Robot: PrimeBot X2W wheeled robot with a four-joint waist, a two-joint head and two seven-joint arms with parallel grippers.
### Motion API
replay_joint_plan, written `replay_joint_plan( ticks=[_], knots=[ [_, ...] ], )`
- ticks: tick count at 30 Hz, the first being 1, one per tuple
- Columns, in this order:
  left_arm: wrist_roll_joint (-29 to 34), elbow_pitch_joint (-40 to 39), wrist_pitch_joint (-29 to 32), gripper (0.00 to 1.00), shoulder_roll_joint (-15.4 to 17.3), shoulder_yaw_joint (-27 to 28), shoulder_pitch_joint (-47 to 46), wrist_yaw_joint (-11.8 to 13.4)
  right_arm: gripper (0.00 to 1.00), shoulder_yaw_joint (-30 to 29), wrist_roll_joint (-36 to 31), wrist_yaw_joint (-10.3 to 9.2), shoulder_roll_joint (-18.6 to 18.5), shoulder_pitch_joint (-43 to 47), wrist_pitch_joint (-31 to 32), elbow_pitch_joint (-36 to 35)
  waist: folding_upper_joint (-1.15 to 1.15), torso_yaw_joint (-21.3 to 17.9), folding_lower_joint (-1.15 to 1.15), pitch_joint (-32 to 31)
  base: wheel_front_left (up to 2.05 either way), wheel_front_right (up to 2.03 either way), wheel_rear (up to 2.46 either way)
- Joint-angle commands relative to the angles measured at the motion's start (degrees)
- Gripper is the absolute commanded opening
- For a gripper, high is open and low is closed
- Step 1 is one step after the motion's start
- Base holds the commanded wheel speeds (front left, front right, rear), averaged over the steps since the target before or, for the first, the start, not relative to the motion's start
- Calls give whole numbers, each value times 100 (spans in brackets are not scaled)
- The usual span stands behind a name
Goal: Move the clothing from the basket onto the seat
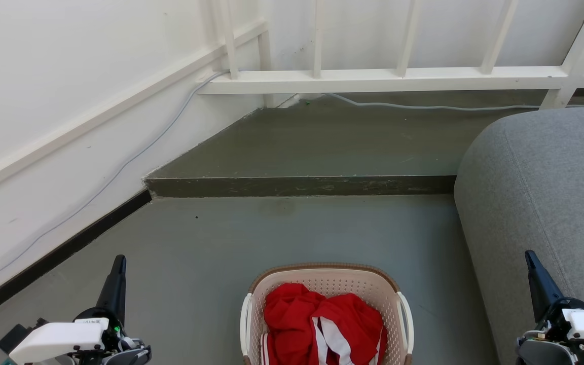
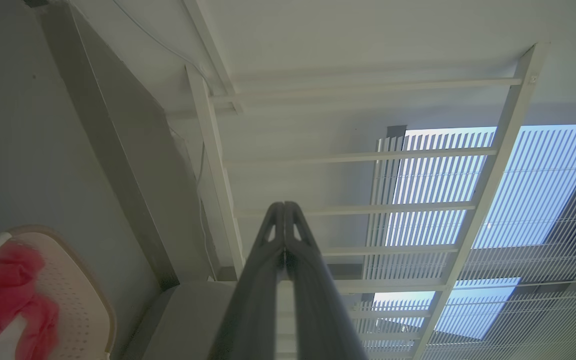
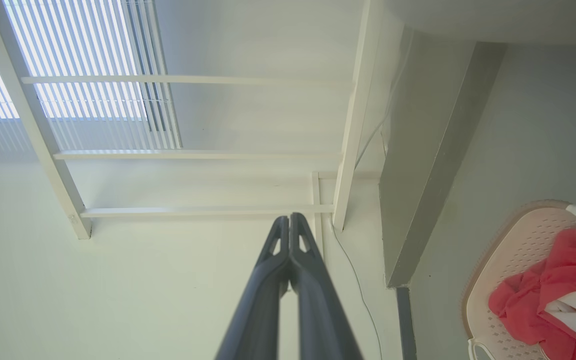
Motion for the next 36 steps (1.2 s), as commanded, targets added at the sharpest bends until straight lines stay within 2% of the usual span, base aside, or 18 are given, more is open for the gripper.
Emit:
replay_joint_plan(
  ticks=[1, 31, 32, 33, 36],
  knots=[
    [-22, -161, 34, 0, 66, 185, -324, -43, 0, 101, 66, 25, -60, -209, 43, -180, 0, 0, 0, 0, 0, 0, 0],
    [-22, -161, 34, 0, 66, 185, -324, -43, 0, 101, 66, 25, -60, -209, 43, -180, 0, 0, 0, 0, 0, 0, 0],
    [-22, -161, 34, 100, 66, 185, -324, -43, 100, 101, 66, 25, -60, -209, 43, -180, 0, 0, 0, 0, 0, 0, 0],
    [1, 17, -4, 100, -1, -1, 10, 1, 100, 5, -3, 0, 2, 3, 0, 18, 0, 0, 0, 0, 0, 0, 0],
    [1, 235, -9, 100, -79, -9, 192, 8, 100, 35, -4, -2, 88, 162, -2, 225, 0, 0, 0, 1, 0, 0, 0]
  ],
)
